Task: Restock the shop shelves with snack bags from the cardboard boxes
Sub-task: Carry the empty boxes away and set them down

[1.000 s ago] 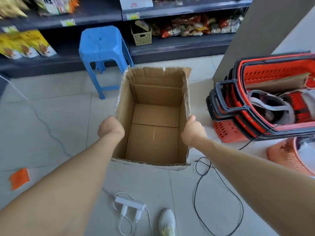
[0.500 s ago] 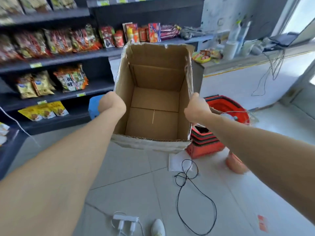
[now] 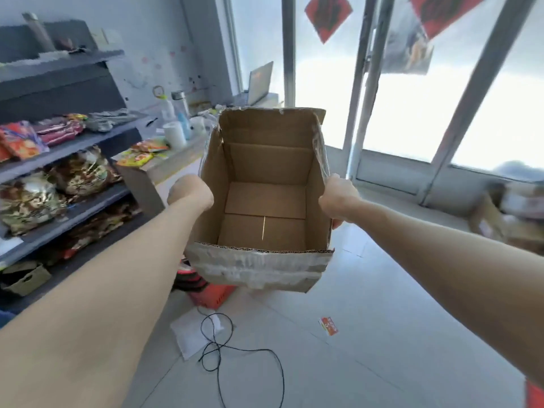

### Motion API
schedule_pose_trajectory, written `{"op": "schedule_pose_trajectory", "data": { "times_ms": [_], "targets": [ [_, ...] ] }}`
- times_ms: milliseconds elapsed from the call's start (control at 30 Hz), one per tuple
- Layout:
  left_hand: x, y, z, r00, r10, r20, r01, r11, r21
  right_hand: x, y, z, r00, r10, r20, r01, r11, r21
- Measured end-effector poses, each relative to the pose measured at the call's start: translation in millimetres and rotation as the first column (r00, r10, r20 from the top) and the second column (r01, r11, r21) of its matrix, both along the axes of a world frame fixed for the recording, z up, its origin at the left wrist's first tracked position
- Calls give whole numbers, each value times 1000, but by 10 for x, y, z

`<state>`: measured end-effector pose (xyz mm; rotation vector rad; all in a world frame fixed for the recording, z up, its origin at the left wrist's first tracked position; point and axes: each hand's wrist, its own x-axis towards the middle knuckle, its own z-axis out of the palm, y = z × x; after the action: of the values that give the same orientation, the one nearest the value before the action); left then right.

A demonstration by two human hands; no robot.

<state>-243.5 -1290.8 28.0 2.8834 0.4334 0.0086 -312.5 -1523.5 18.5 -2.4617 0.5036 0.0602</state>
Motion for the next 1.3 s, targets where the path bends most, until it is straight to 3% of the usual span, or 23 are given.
{"op": "schedule_pose_trajectory", "data": {
  "times_ms": [167,300,467,567,867,1000,1300],
  "targets": [
    [463,-1488,-258,926,-374,-48,374,927,6,-369,-1222,-263,946,-319,-53,322,945,61],
    [506,-2879,-482,767,-635,-88,640,767,40,-871,-2142,-507,828,-549,-112,557,828,66],
    [290,-4504,-804,561,-814,-152,825,565,13,-1380,-3295,-793,685,-717,-127,726,687,31],
    [125,-5332,-1044,492,-848,-194,863,504,-15,-1572,-3987,-1036,634,-759,-152,759,647,-69],
    [39,-7220,-2079,441,-844,-305,855,499,-142,-1623,-5838,-1949,514,-808,-288,800,572,-178],
    [144,-7813,-2630,375,-844,-382,862,470,-192,-1509,-6417,-2448,482,-808,-339,790,568,-230],
    [278,-8826,-4367,235,-781,-579,854,450,-260,-1403,-7290,-4206,387,-827,-408,781,529,-331]
  ]
}}
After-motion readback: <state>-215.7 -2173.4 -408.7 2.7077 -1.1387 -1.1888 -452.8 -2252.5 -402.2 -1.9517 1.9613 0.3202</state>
